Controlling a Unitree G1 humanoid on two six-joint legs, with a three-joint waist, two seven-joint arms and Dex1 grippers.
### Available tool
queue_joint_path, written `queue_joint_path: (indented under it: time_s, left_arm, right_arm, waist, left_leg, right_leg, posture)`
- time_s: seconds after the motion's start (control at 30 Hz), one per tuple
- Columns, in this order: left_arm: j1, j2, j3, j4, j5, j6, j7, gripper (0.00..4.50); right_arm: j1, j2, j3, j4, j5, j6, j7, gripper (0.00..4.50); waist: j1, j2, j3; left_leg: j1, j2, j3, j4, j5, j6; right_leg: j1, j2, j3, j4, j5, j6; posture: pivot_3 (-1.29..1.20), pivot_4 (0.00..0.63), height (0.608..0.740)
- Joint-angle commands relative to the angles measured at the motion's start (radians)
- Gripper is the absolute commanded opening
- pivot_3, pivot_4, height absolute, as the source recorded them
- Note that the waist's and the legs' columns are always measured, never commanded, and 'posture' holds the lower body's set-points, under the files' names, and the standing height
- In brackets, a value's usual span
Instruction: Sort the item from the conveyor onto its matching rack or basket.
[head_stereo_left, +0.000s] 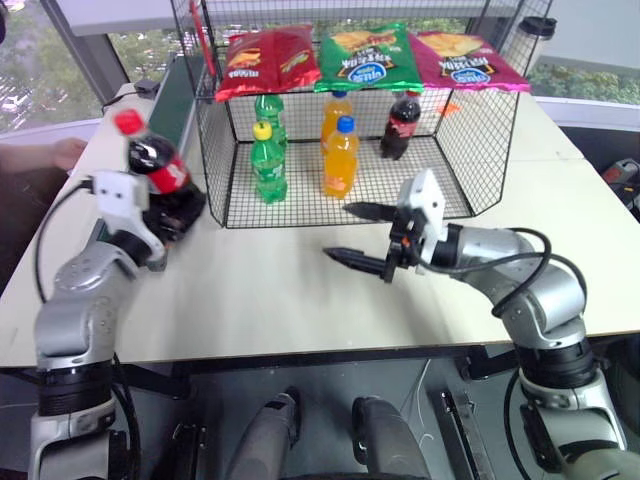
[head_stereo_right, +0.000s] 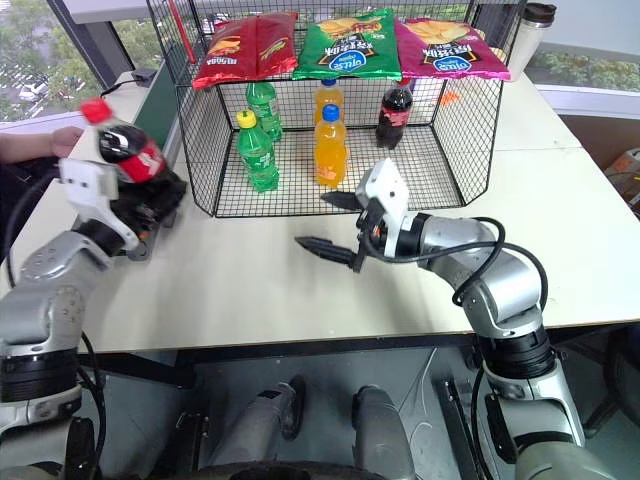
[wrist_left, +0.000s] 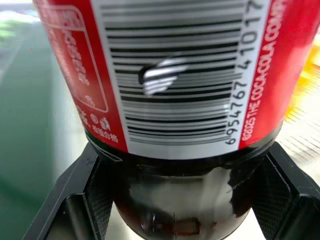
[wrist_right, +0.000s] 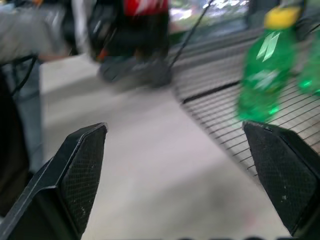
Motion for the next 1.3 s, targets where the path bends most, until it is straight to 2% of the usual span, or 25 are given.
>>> queue_joint_path:
  time_s: [0.03,0.23,0.4,0.67,0.97,1.07,1.13,1.23,1.3]
  left_arm:
    - [0.002,0.036,-0.069,-0.106,-0.022,0.001,-0.114,2.99]
    - [-0.029,0.021,-0.201,-0.080,0.055,-0.077,-0.201,2.99]
    - [-0.063,-0.016,-0.332,-0.003,0.162,-0.224,-0.274,2.99]
    - [-0.137,-0.124,-0.446,0.116,0.248,-0.359,-0.332,2.99]
    - [-0.206,-0.206,-0.486,0.189,0.286,-0.421,-0.370,2.99]
    - [-0.218,-0.222,-0.487,0.203,0.294,-0.430,-0.372,2.99]
    - [-0.225,-0.234,-0.482,0.208,0.294,-0.433,-0.371,2.99]
    - [-0.227,-0.248,-0.474,0.217,0.297,-0.444,-0.368,2.99]
    - [-0.225,-0.254,-0.471,0.220,0.296,-0.445,-0.367,2.99]
  right_arm:
    - [-0.014,0.002,-0.032,-0.014,0.028,0.006,-0.013,4.50]
    - [-0.015,-0.001,-0.038,-0.020,0.035,0.013,-0.031,4.50]
    - [-0.022,0.011,-0.034,-0.026,0.027,0.016,-0.068,4.50]
    - [-0.040,0.024,-0.021,-0.026,0.025,0.021,-0.092,4.50]
    - [-0.068,0.041,-0.016,-0.030,0.037,0.035,-0.101,4.50]
    - [-0.076,0.051,-0.018,-0.023,0.037,0.037,-0.109,3.60]
    - [-0.076,0.053,-0.016,-0.022,0.033,0.027,-0.106,2.54]
    - [-0.074,0.056,-0.014,-0.019,0.029,0.018,-0.108,1.22]
    - [-0.074,0.057,-0.012,-0.017,0.027,0.018,-0.109,1.17]
  waist:
    - [-0.001,0.000,0.000]
    - [-0.001,0.000,0.000]
    - [0.000,0.000,0.000]
    - [0.000,0.000,0.000]
    - [-0.001,0.000,0.000]
    - [-0.001,0.000,0.000]
    - [-0.001,0.000,0.000]
    - [-0.001,0.000,0.000]
    - [0.000,0.000,0.000]
  left_leg:
    - [0.000,0.000,0.000,0.000,0.000,0.000]
    - [-0.001,0.000,0.000,-0.001,0.000,0.000]
    - [-0.001,0.000,0.000,-0.001,0.000,0.000]
    - [-0.001,0.000,0.000,-0.001,0.000,0.000]
    - [-0.001,0.000,0.000,0.000,0.001,0.002]
    - [-0.001,0.000,0.000,0.000,0.001,0.002]
    - [-0.001,0.000,0.000,0.000,0.001,0.002]
    - [-0.001,0.000,0.000,0.000,0.001,0.003]
    - [-0.001,0.000,0.000,0.000,0.001,0.003]
  right_leg:
    - [0.000,0.000,0.000,0.000,0.000,0.000]
    - [0.000,0.000,0.000,-0.001,0.000,0.000]
    - [0.000,0.000,0.000,-0.001,0.000,0.000]
    - [0.000,0.000,0.000,-0.002,0.000,0.000]
    - [0.000,0.000,0.000,-0.002,0.000,0.000]
    - [0.000,0.000,0.000,-0.001,0.000,0.000]
    - [0.000,0.000,0.000,-0.001,0.000,0.001]
    - [0.000,0.001,0.000,-0.001,0.001,0.002]
    - [0.000,0.001,0.000,0.000,0.001,0.002]
  posture:
    - [0.00,0.150,0.738]
    - [0.00,0.150,0.738]
    - [0.00,0.150,0.738]
    - [0.00,0.150,0.738]
    - [0.00,0.150,0.738]
    - [0.00,0.150,0.738]
    - [0.00,0.150,0.738]
    - [0.00,0.150,0.738]
    - [0.00,0.150,0.738]
